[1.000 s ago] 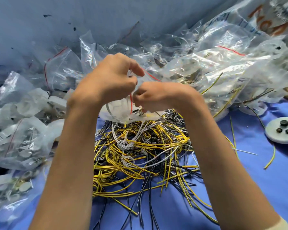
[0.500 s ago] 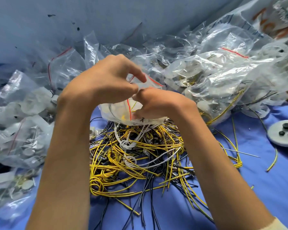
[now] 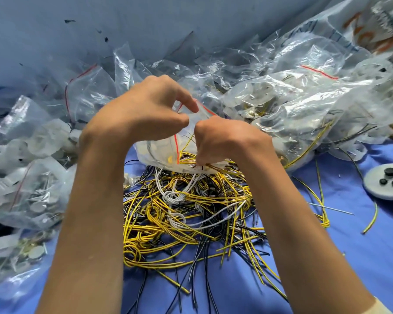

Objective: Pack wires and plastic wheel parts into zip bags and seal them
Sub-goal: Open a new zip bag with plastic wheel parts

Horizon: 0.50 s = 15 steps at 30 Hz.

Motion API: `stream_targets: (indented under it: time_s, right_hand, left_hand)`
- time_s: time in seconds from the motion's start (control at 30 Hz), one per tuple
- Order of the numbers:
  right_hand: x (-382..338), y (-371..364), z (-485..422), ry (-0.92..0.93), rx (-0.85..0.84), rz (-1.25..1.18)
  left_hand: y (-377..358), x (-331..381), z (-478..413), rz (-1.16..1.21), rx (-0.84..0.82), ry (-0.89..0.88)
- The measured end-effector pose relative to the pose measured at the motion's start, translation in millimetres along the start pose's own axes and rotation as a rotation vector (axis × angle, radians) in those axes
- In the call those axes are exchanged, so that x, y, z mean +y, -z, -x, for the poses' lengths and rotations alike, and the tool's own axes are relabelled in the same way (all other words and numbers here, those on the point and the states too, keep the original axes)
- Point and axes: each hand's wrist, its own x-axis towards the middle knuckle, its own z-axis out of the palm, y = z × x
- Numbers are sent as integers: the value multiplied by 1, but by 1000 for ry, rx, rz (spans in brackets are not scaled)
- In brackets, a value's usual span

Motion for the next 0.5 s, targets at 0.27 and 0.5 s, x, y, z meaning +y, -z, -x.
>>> stream_targets:
  time_s: [0.27, 0.5]
  right_hand:
    - [-1, -7, -3, -16, -43, -11]
    - [-5, 3, 3, -18, 102, -235]
  left_hand:
    - [-2, 0, -2, 24, -14, -5]
    - [1, -1, -1, -4, 9, -20]
